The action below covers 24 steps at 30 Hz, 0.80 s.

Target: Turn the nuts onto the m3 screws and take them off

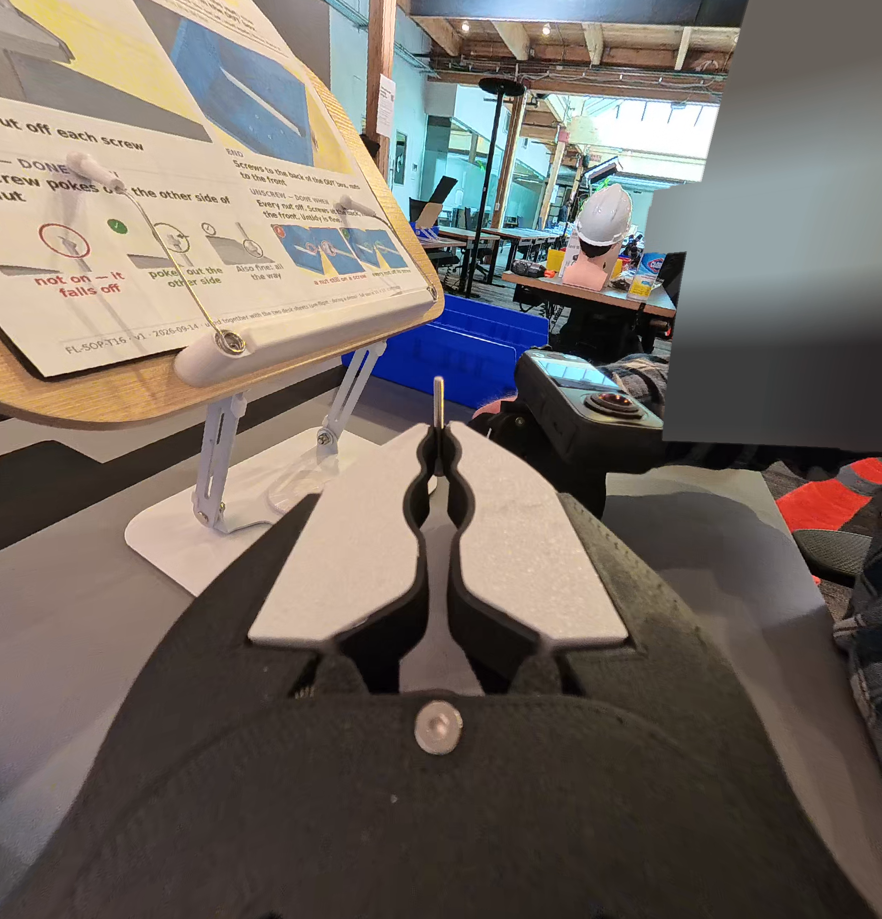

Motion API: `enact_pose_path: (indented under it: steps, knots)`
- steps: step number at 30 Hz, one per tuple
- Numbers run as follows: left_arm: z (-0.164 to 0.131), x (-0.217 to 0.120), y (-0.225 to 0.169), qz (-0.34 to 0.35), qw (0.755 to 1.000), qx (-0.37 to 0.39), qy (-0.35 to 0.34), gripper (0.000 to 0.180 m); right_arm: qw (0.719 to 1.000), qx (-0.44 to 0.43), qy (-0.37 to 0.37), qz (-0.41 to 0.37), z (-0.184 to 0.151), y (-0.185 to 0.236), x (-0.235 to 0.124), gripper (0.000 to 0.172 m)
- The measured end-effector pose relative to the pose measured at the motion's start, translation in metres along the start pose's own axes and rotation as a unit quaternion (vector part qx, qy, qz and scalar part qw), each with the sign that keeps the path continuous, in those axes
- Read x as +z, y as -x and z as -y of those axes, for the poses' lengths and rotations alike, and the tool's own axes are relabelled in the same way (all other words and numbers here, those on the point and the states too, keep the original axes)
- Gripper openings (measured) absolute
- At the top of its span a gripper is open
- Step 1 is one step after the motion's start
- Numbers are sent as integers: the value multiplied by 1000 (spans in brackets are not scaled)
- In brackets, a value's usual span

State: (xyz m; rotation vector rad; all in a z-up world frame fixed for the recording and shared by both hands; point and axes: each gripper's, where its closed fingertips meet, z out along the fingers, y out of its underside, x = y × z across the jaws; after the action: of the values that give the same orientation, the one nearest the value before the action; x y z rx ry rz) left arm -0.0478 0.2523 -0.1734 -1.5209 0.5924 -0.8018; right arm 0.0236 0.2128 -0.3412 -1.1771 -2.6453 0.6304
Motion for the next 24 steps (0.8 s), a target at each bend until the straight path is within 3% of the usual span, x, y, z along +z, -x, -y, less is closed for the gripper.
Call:
enact_pose_path:
  steps: [16,24]
  knots:
    - [-16,14,-2,-20,1000,-8,9,0,999,11,-36,-7,0,5,-8,5]
    - [-36,36,0,-63,997,-34,11,1,998,21,-60,-23,0,6,-37,5]
